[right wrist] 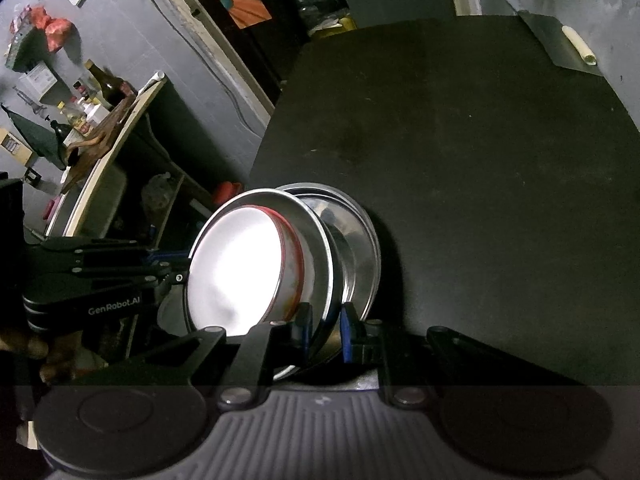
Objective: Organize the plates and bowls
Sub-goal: 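Lower the steel bowl onto the steel plates and open the left tool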
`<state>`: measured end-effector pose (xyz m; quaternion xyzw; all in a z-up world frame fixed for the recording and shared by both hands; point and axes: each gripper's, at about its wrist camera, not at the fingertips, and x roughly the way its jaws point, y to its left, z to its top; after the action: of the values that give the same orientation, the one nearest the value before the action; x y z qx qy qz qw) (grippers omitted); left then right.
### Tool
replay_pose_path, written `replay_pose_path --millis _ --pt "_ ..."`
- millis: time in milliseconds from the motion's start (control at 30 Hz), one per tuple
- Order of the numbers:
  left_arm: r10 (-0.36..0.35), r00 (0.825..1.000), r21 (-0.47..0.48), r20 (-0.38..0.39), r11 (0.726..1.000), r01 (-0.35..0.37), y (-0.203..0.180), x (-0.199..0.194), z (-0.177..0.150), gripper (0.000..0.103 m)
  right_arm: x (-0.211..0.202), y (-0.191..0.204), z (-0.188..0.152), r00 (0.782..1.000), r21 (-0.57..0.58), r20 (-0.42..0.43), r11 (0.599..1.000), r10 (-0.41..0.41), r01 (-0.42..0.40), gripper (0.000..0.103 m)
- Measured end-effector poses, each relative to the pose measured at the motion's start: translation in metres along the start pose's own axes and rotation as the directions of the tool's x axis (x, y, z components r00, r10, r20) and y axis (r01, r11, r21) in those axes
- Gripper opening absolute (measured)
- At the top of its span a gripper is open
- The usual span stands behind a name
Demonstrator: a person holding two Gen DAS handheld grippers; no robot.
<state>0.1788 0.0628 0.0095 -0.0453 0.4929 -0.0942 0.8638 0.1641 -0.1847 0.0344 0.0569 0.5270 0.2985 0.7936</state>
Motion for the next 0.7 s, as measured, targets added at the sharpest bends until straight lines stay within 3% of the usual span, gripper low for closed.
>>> replay_pose_path --millis 700 --pt "0.037 0.999 -0.031 -0.029 0.999 -0.038 0.007 0.015 0.004 0.005 0.016 0.003 0.005 1.000 0.018 -0.012 1.000 -0.003 0.003 0.017"
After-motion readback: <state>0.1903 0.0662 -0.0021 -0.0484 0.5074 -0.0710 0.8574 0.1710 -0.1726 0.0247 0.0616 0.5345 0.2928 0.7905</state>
